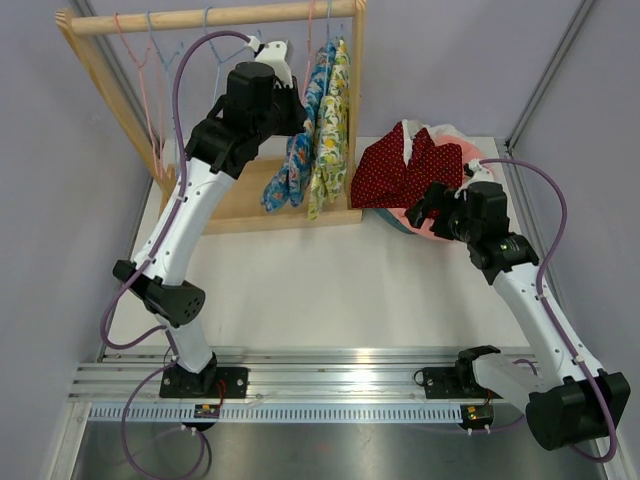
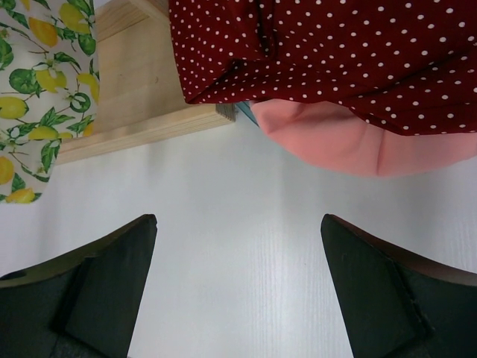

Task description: Remove the skirt from the hanger

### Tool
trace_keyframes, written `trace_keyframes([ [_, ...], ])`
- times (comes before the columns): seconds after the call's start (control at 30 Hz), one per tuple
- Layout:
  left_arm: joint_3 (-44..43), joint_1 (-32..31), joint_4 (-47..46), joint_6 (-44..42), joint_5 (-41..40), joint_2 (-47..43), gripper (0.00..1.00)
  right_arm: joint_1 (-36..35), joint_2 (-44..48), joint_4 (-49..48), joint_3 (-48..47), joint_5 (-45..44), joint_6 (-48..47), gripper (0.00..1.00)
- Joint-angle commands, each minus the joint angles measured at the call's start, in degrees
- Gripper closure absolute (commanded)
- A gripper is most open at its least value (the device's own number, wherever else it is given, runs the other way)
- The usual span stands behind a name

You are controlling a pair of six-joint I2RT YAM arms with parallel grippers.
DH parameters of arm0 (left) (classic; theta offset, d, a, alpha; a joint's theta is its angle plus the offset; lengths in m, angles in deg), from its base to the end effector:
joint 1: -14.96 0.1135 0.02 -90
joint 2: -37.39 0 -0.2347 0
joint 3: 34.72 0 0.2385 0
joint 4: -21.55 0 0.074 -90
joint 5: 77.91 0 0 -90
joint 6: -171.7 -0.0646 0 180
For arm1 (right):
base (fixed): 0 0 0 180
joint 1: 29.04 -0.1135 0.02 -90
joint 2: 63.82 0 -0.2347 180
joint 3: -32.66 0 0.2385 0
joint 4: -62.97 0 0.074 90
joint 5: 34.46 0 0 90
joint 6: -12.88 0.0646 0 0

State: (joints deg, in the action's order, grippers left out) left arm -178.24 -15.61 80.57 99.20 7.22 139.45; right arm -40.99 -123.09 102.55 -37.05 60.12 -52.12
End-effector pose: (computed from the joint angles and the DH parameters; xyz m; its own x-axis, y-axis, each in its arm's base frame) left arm 0.3297 -0.1884 0.4592 -0.3792 -0.1240 -0.9170 0.3387 0.9036 -0.2623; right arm 0.2489 0.0579 0.2911 -0.5478 0.3147 -0.7752 -0.0476 0.9134 0.4044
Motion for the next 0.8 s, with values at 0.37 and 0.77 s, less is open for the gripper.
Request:
trace_keyframes([
  [0.37, -5.97, -0.72, -0.15, -2.99, -3.22, -9.95, 1.00, -26.01, -10.76, -1.81, -28.96, -0.88, -9.43, 0.00],
  [0.77, 0.53, -0.81, -0.85, -2.29, -3.40, -16.63, 1.00, -45.35, -28.61, -1.19, -49.62, -10.03, -11.98, 0.01],
])
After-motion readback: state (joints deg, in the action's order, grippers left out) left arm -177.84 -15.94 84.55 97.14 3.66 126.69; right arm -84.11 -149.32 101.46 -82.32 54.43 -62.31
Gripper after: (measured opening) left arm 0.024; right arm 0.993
